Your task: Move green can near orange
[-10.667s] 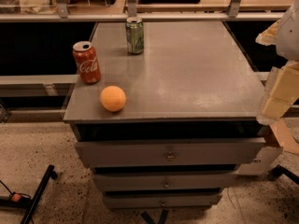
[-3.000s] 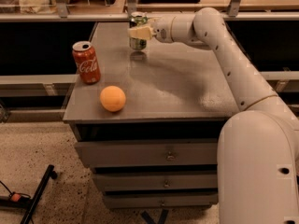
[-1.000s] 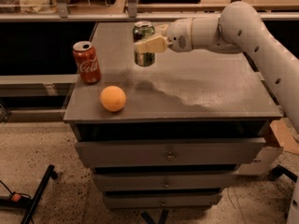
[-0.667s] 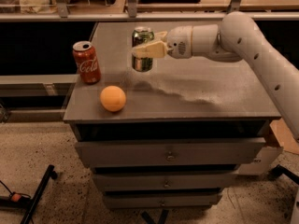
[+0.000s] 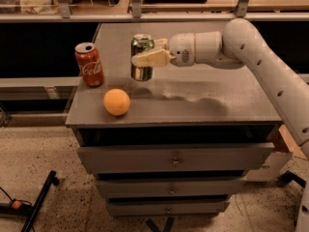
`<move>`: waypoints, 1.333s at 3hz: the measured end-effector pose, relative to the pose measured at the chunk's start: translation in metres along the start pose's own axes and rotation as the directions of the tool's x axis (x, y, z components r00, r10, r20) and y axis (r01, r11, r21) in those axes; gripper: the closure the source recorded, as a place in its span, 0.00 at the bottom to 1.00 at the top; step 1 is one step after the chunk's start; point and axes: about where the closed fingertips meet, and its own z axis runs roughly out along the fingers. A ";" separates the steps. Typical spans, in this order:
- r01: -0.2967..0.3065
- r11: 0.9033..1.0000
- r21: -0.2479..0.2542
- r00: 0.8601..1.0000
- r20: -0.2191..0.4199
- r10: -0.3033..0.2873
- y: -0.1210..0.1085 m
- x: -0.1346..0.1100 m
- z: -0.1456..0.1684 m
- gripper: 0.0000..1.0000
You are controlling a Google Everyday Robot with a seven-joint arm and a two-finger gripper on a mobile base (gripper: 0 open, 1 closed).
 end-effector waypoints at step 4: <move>0.018 0.998 -0.057 1.000 -0.018 -0.019 0.016 0.004 0.010 0.00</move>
Offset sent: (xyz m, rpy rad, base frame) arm -0.0115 0.0028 -0.0032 -0.0132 -0.0091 0.0415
